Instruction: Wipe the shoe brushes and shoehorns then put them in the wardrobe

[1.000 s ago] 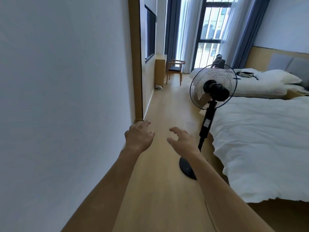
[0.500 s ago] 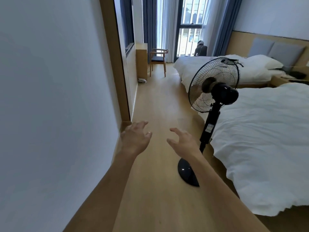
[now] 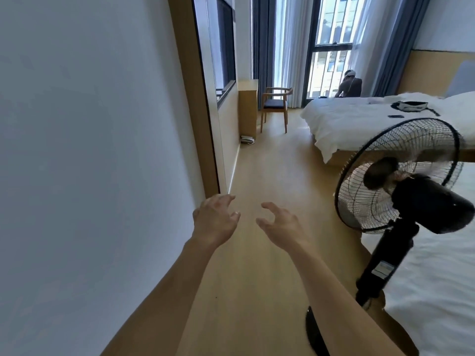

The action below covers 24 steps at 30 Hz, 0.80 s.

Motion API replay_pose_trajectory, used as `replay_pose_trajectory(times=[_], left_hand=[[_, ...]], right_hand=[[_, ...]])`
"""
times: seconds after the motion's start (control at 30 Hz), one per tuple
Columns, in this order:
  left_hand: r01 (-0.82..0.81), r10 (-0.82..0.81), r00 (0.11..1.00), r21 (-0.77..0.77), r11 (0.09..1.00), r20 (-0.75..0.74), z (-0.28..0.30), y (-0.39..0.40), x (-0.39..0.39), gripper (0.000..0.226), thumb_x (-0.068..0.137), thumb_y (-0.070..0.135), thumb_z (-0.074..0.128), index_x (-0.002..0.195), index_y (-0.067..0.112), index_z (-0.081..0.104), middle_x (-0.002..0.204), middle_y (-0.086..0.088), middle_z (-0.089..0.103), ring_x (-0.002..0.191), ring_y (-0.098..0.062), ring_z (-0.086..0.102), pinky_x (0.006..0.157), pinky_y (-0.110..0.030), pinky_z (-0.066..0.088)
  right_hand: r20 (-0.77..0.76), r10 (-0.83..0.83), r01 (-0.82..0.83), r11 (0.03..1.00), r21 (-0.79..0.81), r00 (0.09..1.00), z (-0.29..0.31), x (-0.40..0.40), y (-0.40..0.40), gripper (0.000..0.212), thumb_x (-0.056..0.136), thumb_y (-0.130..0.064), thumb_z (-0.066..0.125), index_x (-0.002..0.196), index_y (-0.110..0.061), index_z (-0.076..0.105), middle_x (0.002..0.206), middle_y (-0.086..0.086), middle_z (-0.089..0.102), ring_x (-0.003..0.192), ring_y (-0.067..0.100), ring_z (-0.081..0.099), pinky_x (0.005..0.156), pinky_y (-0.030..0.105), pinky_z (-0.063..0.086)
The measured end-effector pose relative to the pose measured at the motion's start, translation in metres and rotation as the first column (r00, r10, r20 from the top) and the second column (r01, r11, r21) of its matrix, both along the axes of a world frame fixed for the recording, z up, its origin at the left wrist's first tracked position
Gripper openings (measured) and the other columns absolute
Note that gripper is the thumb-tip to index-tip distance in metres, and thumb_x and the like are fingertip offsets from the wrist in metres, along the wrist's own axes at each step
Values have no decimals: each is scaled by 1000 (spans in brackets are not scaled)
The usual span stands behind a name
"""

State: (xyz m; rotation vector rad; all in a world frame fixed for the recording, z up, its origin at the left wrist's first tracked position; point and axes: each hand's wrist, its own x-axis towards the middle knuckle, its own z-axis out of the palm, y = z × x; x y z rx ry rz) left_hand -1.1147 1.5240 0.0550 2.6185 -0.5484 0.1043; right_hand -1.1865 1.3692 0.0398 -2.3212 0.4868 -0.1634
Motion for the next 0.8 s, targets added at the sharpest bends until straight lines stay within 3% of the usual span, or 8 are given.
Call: replay_pose_trajectory(times=[0.33,0.67,0.8], left_hand=[[27,-27,999,3,1000,-28,-8,-105,155,49,93,39,52,141,31,46,144,3,48,132,-24,42,108,-47,36],[177,-177,984,-11,984,-14,-29,-211,346,48,93,43,51,139,32,47,143,3,49,130,-24,44,107,-43,36],[247,-248,966,21,969,69,-15,-254,432,48,92,44,52,139,32,47,140,4,52,128,-23,46,105,-39,34]], right_hand=[[-26,15,-16,999,-38,1000,-2,155,-97,49,95,-38,60,142,-28,50,141,1,54,129,19,49,98,23,36],[-83,-113,108,992,-59,990,-6,319,-184,50,98,-39,56,146,-30,43,147,3,46,135,23,42,109,36,36],[-73,-191,187,980,-64,979,3,395,-217,50,98,-41,56,145,-32,44,148,-1,47,137,19,42,111,36,37]])
